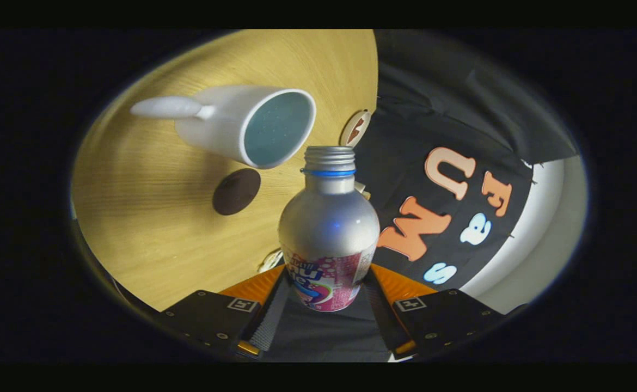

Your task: Take the bottle from table, then pour the juice into the cup, finally place the bottle on the coaster

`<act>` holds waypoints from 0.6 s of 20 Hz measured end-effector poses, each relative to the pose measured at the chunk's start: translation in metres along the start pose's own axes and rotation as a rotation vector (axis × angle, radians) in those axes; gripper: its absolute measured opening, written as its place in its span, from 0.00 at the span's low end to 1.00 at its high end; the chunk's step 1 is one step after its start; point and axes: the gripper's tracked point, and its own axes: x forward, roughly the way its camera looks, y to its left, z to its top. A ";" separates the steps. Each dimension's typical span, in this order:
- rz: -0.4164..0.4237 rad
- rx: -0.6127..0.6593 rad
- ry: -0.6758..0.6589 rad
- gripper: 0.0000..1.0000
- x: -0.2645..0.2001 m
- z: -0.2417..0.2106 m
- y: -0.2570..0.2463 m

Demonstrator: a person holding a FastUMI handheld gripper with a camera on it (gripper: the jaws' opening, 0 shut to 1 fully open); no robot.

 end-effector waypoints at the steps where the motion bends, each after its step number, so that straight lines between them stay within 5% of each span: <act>1: 0.018 0.070 0.006 0.76 0.002 -0.003 0.005; 12: 0.253 0.836 -0.015 0.77 0.002 0.000 0.055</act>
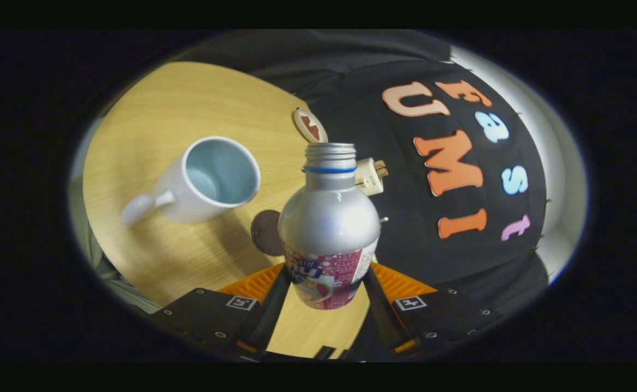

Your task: Take the bottle from table, then pour the juice into the cup, finally place the bottle on the coaster

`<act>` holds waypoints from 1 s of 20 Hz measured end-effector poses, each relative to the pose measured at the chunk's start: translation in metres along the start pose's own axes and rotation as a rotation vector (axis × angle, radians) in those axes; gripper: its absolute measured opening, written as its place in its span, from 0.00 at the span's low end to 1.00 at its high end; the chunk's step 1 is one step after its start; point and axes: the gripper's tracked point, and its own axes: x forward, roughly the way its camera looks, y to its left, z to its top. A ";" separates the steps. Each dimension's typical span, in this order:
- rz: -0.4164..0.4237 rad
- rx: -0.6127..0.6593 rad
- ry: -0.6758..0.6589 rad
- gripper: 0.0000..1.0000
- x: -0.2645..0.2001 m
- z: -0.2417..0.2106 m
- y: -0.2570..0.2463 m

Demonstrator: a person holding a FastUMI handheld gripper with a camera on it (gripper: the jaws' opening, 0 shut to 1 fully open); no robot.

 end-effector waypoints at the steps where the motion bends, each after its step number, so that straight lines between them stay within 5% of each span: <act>1: 0.014 0.084 -0.006 0.77 0.000 -0.001 -0.001; 14: 0.096 0.927 -0.144 0.77 -0.012 -0.015 -0.020; 20: 0.093 0.976 -0.122 0.77 -0.014 -0.023 -0.015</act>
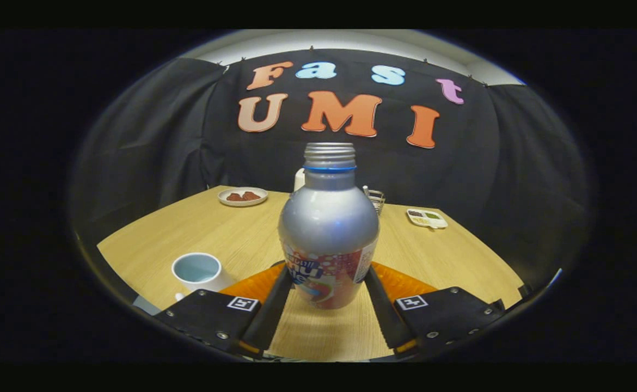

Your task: Take the bottle from table, then pour the juice into the cup, finally place the bottle on the coaster

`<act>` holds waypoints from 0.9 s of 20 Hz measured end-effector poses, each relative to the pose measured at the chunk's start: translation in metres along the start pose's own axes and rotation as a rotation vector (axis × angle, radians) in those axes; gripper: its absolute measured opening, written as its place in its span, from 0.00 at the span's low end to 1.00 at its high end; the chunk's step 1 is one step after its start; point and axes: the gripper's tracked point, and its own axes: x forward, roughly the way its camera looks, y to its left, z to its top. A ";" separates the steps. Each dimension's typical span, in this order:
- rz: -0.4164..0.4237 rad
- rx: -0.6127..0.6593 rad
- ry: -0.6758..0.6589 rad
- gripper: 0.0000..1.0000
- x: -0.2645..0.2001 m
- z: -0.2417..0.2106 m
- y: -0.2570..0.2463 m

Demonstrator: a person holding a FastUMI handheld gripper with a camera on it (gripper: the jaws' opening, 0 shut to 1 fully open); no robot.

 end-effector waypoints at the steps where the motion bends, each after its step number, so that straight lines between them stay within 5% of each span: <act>1: 0.000 -0.001 -0.005 0.77 0.000 0.001 -0.001; 11: -0.033 0.081 0.010 0.77 0.046 -0.024 -0.024; 18: 0.079 0.109 0.035 0.77 0.096 -0.028 0.024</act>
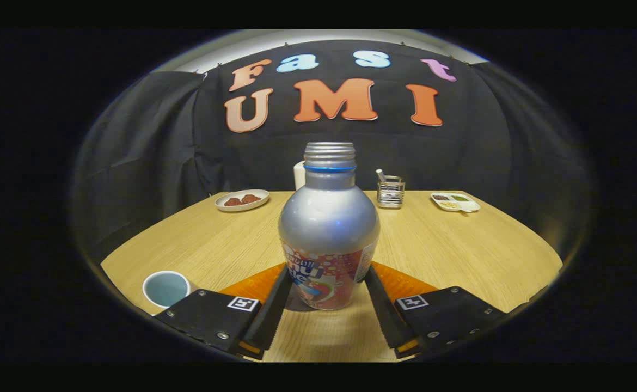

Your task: Take the bottle from table, then pour the juice into the cup, finally place the bottle on the coaster

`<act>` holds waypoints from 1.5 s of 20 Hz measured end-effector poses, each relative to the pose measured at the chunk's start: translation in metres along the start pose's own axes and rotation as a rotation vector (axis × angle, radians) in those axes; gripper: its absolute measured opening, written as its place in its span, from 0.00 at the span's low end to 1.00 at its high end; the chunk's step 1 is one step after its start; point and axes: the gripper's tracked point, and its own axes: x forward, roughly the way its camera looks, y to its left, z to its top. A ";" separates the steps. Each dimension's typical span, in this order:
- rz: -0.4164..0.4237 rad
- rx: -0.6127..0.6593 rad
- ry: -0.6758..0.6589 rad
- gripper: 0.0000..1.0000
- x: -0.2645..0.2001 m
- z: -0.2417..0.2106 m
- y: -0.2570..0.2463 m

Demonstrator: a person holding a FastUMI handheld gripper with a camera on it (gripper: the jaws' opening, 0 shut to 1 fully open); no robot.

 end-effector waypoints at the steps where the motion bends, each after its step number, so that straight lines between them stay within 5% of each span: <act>1: 0.013 -0.003 0.010 0.77 0.006 -0.003 0.006; 8: 0.008 0.024 0.050 0.81 0.013 -0.026 0.013; 12: -0.036 0.017 0.050 0.98 -0.015 -0.036 -0.002; 21: -0.089 0.055 -0.034 0.98 -0.092 -0.002 -0.045; 30: -0.098 0.071 -0.071 0.98 -0.107 0.012 -0.052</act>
